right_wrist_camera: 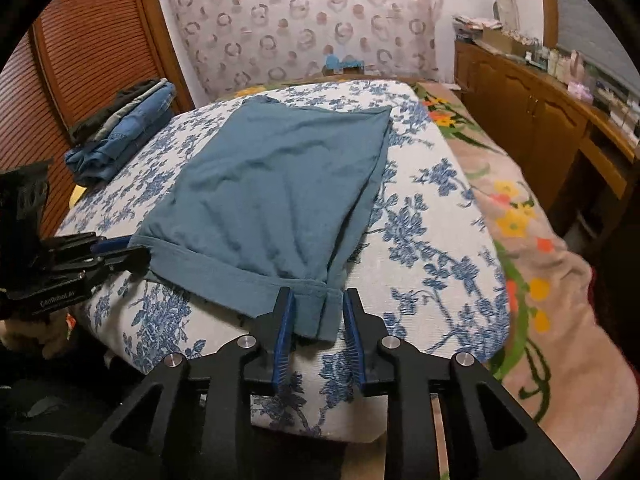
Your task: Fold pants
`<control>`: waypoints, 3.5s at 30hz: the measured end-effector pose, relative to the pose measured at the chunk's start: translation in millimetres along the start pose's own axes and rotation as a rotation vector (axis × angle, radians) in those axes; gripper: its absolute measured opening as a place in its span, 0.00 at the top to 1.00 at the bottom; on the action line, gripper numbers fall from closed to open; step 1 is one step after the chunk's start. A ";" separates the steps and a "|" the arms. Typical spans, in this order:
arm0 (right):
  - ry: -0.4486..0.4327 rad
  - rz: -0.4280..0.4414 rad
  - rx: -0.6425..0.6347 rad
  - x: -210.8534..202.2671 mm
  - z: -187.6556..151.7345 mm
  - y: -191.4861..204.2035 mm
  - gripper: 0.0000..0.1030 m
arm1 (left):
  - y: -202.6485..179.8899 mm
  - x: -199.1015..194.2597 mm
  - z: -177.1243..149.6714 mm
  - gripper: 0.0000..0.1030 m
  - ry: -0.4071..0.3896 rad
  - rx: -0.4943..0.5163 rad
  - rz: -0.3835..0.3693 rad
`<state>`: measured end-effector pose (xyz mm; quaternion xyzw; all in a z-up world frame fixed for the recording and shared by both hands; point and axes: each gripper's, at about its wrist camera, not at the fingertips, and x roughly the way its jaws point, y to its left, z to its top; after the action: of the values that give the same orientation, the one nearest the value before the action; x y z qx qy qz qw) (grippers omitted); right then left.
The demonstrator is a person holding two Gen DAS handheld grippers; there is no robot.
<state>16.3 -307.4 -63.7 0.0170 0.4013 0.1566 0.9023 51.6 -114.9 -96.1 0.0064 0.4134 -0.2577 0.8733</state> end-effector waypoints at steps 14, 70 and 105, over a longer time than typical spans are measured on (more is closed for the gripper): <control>-0.012 0.006 0.001 7.9 -6.1 -0.4 0.70 | -5.6 0.6 0.2 0.60 -0.015 0.020 0.021; -0.437 0.176 -0.338 -106.4 113.5 76.9 0.86 | 35.2 -192.4 113.9 0.89 -0.497 0.115 0.163; -0.379 0.178 -0.287 9.5 354.6 68.3 0.86 | 115.5 -119.2 228.1 0.89 -0.425 0.113 0.294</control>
<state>262.5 -205.9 180.4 -0.0470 0.1954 0.2848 0.9373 205.6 -12.9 117.2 0.0609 0.2004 -0.1462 0.9668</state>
